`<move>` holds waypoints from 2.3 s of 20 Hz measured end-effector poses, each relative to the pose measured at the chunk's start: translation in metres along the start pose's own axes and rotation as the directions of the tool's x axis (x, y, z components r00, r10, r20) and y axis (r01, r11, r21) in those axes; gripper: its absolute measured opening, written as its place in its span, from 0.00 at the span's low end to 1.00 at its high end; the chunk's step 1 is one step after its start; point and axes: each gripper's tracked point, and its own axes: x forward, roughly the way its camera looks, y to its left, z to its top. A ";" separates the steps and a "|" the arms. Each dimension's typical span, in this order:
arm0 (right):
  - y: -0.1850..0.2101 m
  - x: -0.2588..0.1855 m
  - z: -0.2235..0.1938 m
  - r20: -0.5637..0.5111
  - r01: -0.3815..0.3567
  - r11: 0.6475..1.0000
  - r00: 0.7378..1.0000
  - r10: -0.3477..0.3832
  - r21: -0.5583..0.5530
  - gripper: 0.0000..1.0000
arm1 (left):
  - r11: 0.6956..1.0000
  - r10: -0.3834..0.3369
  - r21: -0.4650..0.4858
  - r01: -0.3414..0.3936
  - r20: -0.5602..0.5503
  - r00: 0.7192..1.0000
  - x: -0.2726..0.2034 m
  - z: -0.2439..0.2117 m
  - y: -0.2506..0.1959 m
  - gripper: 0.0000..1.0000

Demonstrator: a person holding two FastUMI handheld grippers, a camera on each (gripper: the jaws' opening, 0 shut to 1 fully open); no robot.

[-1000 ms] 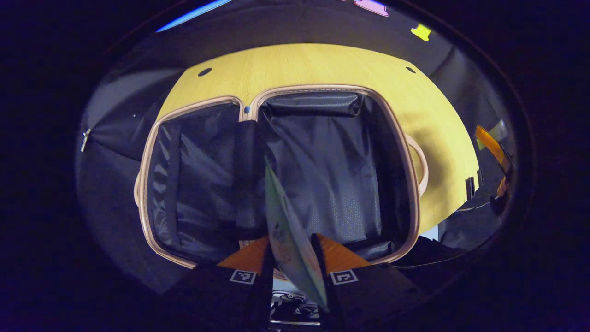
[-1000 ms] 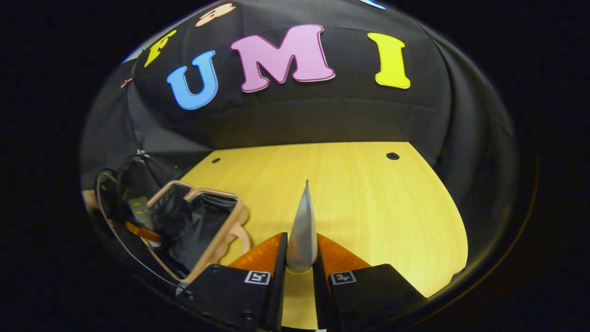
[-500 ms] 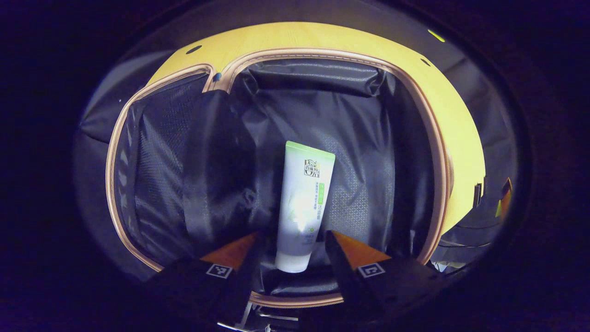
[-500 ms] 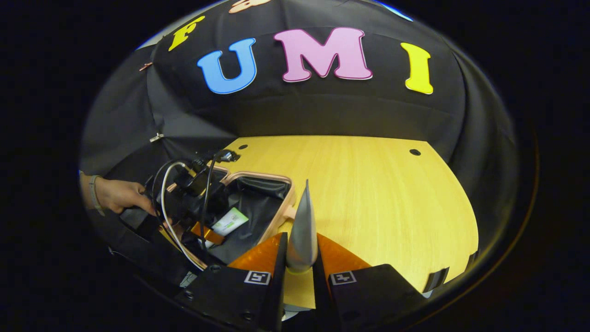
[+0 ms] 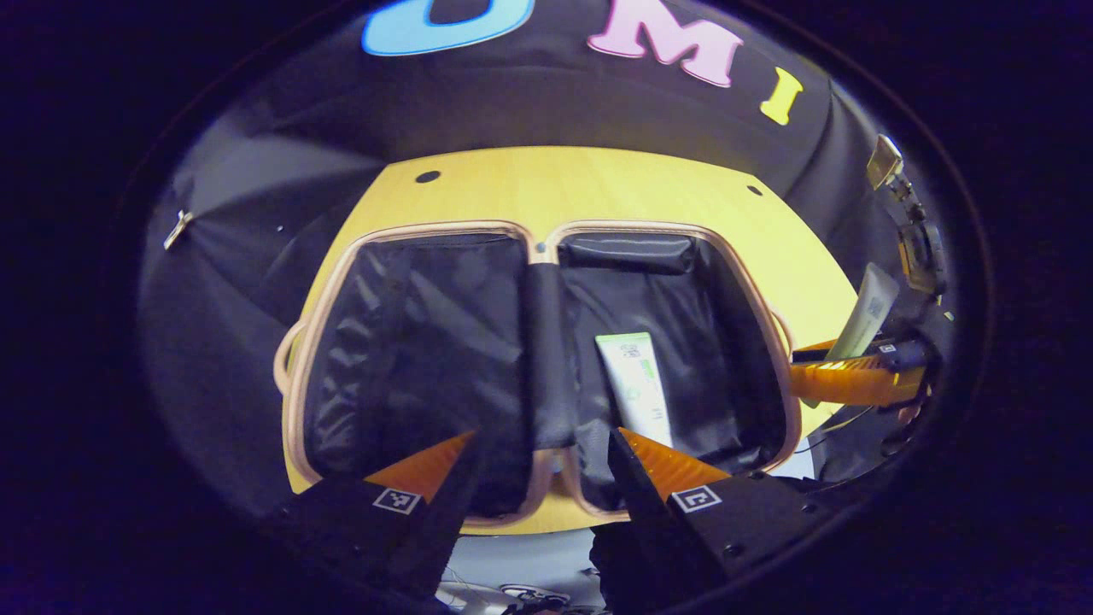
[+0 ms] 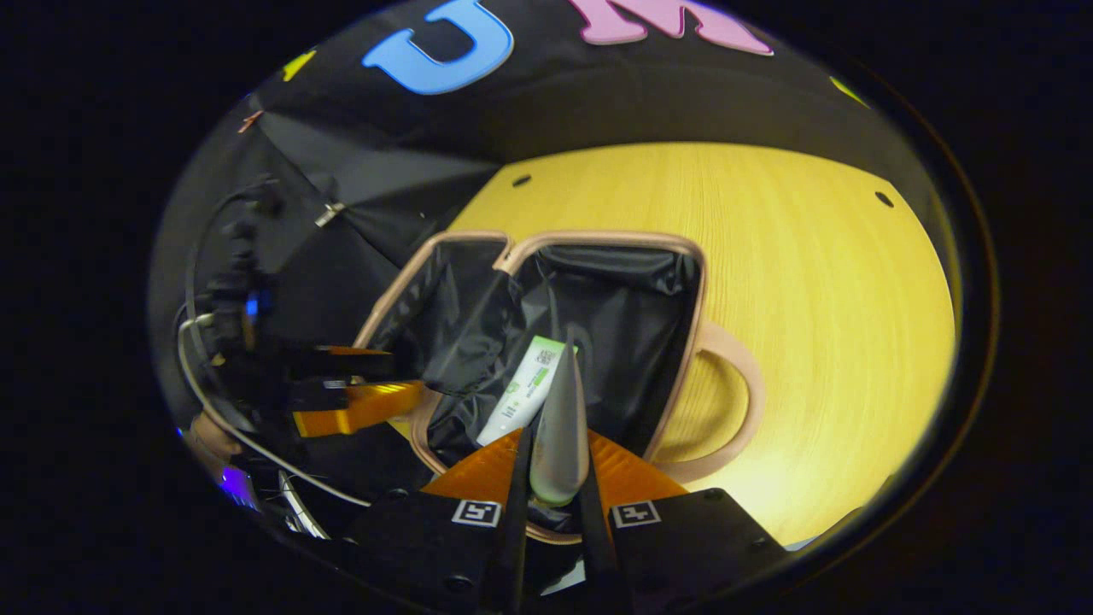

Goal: First open the suitcase, pack the skin care products into it, and then close the suitcase.

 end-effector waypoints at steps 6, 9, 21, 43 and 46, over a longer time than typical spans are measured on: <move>0.001 0.062 -0.042 -0.265 0.148 0.977 0.959 -0.104 0.152 0.33 | 0.957 0.185 -0.231 -0.178 0.008 0.983 -0.043 -0.047 0.130 0.91; -0.004 0.075 -0.064 -0.301 0.206 0.956 0.944 -0.138 0.210 0.33 | 0.923 0.236 -0.314 -0.224 0.002 0.972 -0.049 -0.062 0.171 0.93; 0.019 -0.007 0.001 0.047 0.062 0.991 0.997 -0.067 0.117 0.98 | 0.860 0.202 -0.487 -0.153 0.050 0.978 0.018 0.035 0.267 0.93; -0.031 -0.076 0.006 0.226 0.067 0.984 0.969 -0.104 0.164 0.98 | 0.971 0.157 -0.183 -0.157 -0.012 0.988 -0.004 0.098 0.230 0.10; -0.039 -0.091 0.009 0.248 0.048 0.989 0.965 -0.081 0.137 0.98 | 0.983 0.113 -0.156 -0.095 0.111 0.987 -0.064 0.138 0.187 0.06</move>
